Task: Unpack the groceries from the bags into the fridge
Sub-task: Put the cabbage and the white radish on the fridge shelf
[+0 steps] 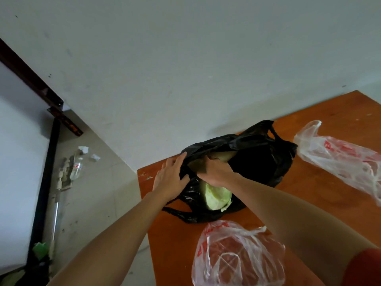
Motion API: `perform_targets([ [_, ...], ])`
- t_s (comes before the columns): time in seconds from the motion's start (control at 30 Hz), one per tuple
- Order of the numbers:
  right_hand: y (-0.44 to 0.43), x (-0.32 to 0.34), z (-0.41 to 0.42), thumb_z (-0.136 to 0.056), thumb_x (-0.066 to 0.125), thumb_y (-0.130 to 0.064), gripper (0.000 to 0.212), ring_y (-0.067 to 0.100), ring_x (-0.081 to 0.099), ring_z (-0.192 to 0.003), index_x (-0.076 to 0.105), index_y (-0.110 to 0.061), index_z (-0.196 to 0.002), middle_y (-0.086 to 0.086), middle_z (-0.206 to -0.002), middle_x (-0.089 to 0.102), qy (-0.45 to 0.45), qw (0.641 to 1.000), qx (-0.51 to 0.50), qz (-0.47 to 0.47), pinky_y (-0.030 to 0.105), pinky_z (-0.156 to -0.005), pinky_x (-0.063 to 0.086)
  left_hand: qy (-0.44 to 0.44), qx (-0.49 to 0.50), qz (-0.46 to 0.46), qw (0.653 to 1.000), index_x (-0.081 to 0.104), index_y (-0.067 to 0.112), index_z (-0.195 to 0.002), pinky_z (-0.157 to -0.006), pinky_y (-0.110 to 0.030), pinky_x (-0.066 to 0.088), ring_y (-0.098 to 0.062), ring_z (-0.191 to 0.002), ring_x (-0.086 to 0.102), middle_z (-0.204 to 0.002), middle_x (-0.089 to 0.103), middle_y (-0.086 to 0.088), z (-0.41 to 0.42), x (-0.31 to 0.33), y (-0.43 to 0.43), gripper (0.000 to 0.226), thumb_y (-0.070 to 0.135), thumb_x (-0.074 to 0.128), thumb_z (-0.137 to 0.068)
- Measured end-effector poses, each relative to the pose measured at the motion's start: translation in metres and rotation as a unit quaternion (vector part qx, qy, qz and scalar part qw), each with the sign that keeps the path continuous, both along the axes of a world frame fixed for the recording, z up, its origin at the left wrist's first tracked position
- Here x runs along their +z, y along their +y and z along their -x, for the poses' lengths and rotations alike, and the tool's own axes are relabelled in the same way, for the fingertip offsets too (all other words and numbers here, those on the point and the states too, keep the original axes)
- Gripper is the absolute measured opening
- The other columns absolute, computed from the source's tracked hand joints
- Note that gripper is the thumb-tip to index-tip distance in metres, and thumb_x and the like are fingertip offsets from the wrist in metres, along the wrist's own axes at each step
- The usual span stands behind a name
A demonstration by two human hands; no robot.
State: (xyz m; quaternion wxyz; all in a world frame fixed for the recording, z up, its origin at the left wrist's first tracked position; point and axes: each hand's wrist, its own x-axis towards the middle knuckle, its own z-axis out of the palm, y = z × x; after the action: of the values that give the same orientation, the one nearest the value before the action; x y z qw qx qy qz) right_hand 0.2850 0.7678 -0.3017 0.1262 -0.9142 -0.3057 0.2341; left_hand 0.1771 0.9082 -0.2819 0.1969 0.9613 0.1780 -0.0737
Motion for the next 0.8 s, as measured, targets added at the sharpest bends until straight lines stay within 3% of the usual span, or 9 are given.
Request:
perform_targets([
  [0.17, -0.018, -0.014, 0.002, -0.092, 0.039, -0.053, 0.046, 0.03, 0.052, -0.118, 0.057, -0.027, -0.125, 0.007, -0.129, 0.056, 0.009, 0.999, -0.014, -0.027, 0.044, -0.097, 0.042, 0.053, -0.064, -0.036, 0.996, 0.051, 0.029, -0.134, -0.083, -0.038, 0.049, -0.024, -0.11, 0.053, -0.123, 0.052, -0.004, -0.024, -0.011, 0.001, 0.039, 0.023, 0.049, -0.096],
  [0.27, -0.045, -0.022, 0.005, -0.094, 0.039, -0.057, 0.05, 0.025, 0.044, -0.126, 0.047, -0.031, -0.136, 0.001, -0.137, 0.047, -0.033, 0.997, 0.03, -0.057, 0.04, -0.099, 0.04, 0.042, -0.039, -0.029, 0.998, 0.067, 0.021, -0.109, -0.07, -0.032, 0.046, -0.026, -0.096, 0.061, -0.106, 0.064, -0.004, -0.035, -0.019, -0.008, 0.028, 0.012, 0.047, -0.091],
  [0.37, -0.083, -0.032, 0.01, -0.093, 0.031, -0.063, 0.055, 0.019, 0.037, -0.132, 0.036, -0.036, -0.141, -0.005, -0.145, 0.037, -0.03, 0.992, 0.058, -0.107, 0.04, -0.1, 0.039, 0.064, -0.032, -0.043, 0.997, 0.068, 0.016, -0.098, -0.067, -0.032, 0.045, -0.027, -0.09, 0.063, -0.096, 0.066, -0.006, -0.045, -0.024, -0.019, 0.027, 0.003, 0.047, -0.086],
  [0.47, -0.131, -0.04, 0.016, -0.093, 0.028, -0.061, 0.051, 0.015, 0.04, -0.132, 0.032, -0.041, -0.14, -0.008, -0.153, 0.03, -0.008, 0.99, -0.001, -0.144, 0.038, -0.099, 0.041, 0.107, -0.053, -0.061, 0.991, 0.064, 0.011, -0.096, -0.068, -0.036, 0.048, -0.029, -0.089, 0.062, -0.092, 0.063, -0.007, -0.049, -0.031, -0.026, 0.024, -0.001, 0.047, -0.086],
  [0.6, -0.187, -0.041, 0.008, -0.095, 0.04, -0.035, 0.043, 0.021, 0.055, -0.117, 0.045, -0.026, -0.137, -0.002, -0.137, 0.049, -0.008, 0.983, -0.097, -0.153, 0.03, -0.088, 0.045, 0.17, -0.122, -0.071, 0.975, 0.059, 0.009, -0.092, -0.07, -0.04, 0.05, -0.03, -0.091, 0.06, -0.099, 0.061, -0.01, -0.046, -0.039, -0.038, 0.013, 0.005, 0.047, -0.088],
  [0.67, -0.195, -0.035, 0.001, -0.102, 0.039, -0.028, 0.034, 0.023, 0.059, -0.109, 0.049, -0.024, -0.133, 0.001, -0.125, 0.059, 0.016, 0.98, -0.141, -0.141, 0.034, -0.084, 0.048, 0.199, -0.15, -0.053, 0.967, 0.051, 0.01, -0.084, -0.072, -0.043, 0.05, -0.03, -0.09, 0.059, -0.097, 0.059, -0.011, -0.048, -0.039, -0.046, 0.005, 0.01, 0.049, -0.088],
  [0.73, -0.193, -0.03, -0.004, -0.104, 0.036, -0.034, 0.032, 0.024, 0.063, -0.099, 0.05, -0.027, -0.132, 0.003, -0.112, 0.066, 0.045, 0.971, -0.183, -0.151, 0.04, -0.08, 0.05, 0.199, -0.158, -0.043, 0.966, 0.054, 0.011, -0.09, -0.078, -0.045, 0.051, -0.031, -0.095, 0.058, -0.106, 0.058, -0.011, -0.051, -0.034, -0.056, 0.006, 0.015, 0.05, -0.089],
  [0.8, -0.188, -0.027, -0.005, -0.102, 0.034, -0.045, 0.042, 0.022, 0.062, -0.098, 0.045, -0.028, -0.138, 0.002, -0.109, 0.066, 0.057, 0.964, -0.201, -0.164, 0.038, -0.08, 0.048, 0.11, -0.141, -0.054, 0.982, 0.059, 0.012, -0.114, -0.089, -0.044, 0.047, -0.029, -0.109, 0.052, -0.119, 0.053, -0.009, -0.053, -0.026, -0.065, 0.028, 0.022, 0.048, -0.09],
])
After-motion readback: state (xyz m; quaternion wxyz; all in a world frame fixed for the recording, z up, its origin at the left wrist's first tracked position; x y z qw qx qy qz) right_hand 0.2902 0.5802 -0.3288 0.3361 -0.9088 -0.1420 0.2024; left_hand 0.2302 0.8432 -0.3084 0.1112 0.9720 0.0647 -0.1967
